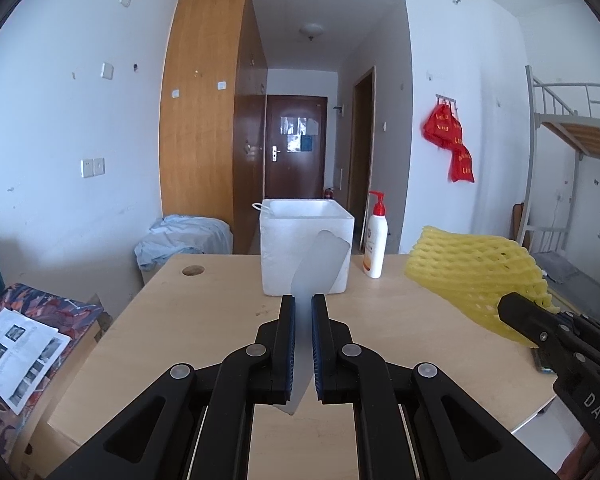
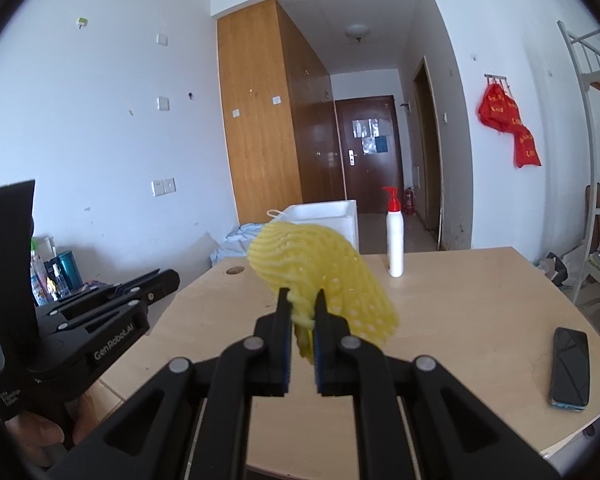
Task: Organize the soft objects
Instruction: 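Carry the white stick and yellow net over the white foam box with both grippers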
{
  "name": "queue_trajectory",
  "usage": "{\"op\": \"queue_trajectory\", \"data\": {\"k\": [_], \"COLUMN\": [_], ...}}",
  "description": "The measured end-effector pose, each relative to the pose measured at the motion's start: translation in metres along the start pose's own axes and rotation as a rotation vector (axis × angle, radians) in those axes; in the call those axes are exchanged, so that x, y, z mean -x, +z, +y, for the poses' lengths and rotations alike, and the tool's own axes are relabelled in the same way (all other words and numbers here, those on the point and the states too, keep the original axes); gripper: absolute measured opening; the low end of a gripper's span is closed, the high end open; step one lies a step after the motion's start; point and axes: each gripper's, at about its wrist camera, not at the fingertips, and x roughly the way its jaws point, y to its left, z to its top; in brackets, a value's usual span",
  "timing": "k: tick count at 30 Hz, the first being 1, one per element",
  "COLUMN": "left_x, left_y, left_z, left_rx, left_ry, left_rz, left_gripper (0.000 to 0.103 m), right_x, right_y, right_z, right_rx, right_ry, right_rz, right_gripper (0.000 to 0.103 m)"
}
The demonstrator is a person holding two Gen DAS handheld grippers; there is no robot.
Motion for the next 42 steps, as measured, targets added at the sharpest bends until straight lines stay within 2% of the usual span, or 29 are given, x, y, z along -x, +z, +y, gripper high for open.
{"op": "queue_trajectory", "data": {"k": [18,42], "left_x": [-0.026,-0.092], "left_y": [0.010,0.066], "left_z": [0.009,0.024], "left_rx": [0.021,0.040], "left_ry": [0.027,0.056], "left_rz": [0.001,0.006], "left_gripper": [0.009,0.009], "right_x": [-0.022,-0.087], "right_y": [0.009,0.059], "right_z": [0.000,-0.016], "right_rx": [-0.001,0.003], "right_ry": [0.007,0.003], "right_rz": [0.000,0.030], "right_gripper": [0.011,0.011]}}
